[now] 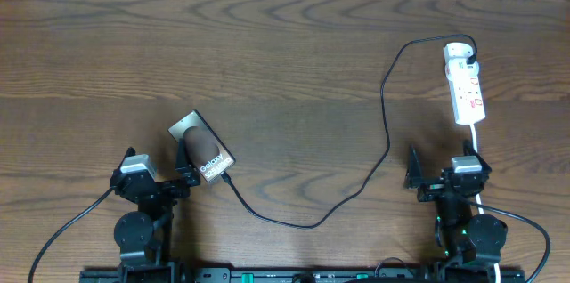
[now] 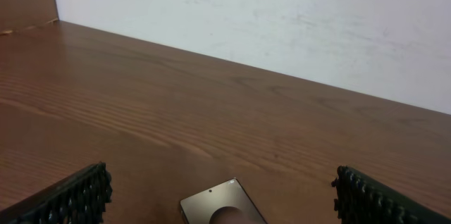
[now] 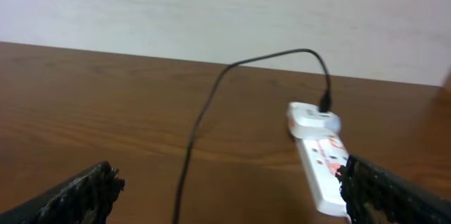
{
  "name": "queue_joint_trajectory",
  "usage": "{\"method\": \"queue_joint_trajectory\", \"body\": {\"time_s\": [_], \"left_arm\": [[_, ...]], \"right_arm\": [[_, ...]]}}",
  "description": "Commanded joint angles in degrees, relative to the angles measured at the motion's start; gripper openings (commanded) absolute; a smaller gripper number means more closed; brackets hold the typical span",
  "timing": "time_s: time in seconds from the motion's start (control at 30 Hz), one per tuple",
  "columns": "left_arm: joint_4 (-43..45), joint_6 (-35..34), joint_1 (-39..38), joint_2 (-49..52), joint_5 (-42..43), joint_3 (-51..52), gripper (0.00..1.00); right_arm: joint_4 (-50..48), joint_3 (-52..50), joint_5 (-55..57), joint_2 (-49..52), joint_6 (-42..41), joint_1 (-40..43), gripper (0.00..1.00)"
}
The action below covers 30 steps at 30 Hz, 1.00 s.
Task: Plug charger to phone and switch on socket
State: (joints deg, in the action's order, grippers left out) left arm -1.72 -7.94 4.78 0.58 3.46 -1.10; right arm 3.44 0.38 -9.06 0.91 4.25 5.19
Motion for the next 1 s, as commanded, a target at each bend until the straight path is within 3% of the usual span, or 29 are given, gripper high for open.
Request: {"method": "queue_joint_trajectory", "body": {"time_s": [0.0, 0.3, 0.97], "left_arm": [[-2.2, -0.5, 0.2, -0.3, -0.1, 0.8, 1.0], [-2.2, -0.5, 0.2, -0.3, -0.1, 0.8, 1.0], [-2.2, -0.5, 0.2, -0.3, -0.1, 0.8, 1.0]], "right_arm": [[0.9, 0.0, 6.3, -0.6, 0.1, -1.5, 0.99], [1.1, 0.0, 9.6, -0.6, 0.1, -5.8, 0.99], [0.9, 0.0, 8.5, -0.6, -1.0, -5.9, 0.99]]}}
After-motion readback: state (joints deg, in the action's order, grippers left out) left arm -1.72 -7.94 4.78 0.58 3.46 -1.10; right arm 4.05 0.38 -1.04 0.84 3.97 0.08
